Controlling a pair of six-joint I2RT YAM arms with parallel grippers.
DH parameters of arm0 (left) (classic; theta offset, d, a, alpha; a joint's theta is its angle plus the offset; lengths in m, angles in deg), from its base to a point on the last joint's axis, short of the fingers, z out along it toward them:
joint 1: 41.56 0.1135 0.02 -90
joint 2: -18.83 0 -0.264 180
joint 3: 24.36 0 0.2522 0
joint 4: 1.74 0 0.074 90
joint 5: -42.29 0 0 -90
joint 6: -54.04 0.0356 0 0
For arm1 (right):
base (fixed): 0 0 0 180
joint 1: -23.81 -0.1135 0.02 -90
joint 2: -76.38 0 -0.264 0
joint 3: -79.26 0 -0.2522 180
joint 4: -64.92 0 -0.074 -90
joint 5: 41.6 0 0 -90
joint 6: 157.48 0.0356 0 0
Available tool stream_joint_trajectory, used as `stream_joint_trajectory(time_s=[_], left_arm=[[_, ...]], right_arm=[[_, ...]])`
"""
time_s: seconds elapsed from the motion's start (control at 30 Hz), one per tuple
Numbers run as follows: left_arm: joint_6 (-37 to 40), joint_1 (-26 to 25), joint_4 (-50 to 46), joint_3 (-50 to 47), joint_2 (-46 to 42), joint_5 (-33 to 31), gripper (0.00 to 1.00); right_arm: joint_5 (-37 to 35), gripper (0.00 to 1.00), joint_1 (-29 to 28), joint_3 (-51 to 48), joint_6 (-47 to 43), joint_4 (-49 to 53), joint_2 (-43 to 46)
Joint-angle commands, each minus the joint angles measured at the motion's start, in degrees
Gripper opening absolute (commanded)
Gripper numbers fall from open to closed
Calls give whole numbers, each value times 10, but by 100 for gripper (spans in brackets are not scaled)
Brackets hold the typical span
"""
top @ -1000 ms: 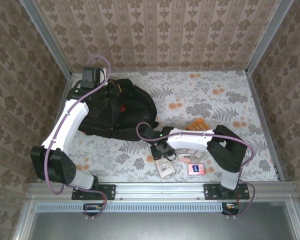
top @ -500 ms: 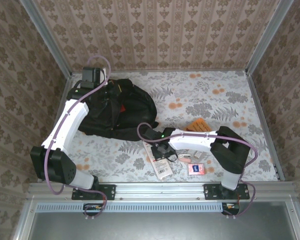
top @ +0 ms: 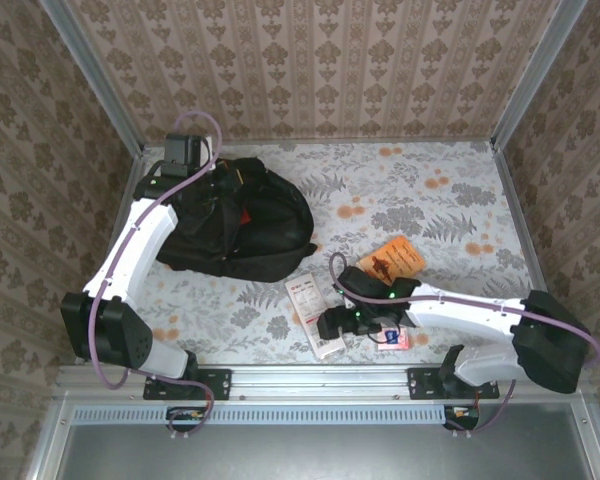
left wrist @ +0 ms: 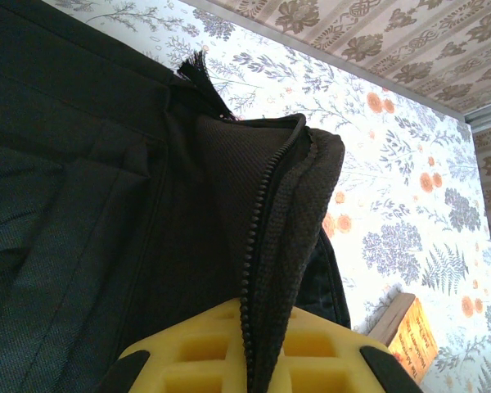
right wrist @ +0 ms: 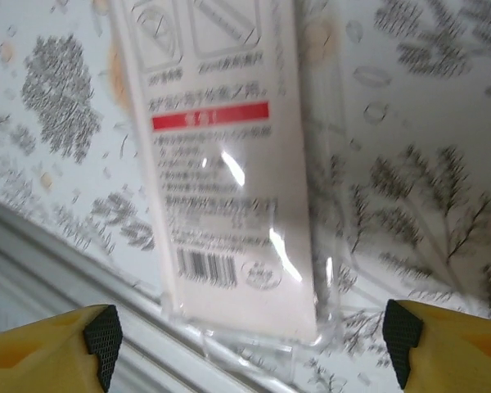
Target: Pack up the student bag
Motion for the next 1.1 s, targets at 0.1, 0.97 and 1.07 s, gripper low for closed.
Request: stream_joint_trajectory(time_s=[0.1, 0.97, 1.07], left_arm=[[-3, -3, 33, 1, -6, 1, 0], [3, -8, 28, 3, -9, -4, 0], [3, -8, 27, 2, -8, -6, 0]], right_arm=[[46, 87, -11, -86, 106, -42, 74], [171, 82, 11, -100, 204, -379, -117], [192, 80, 14, -117, 219, -432, -134]])
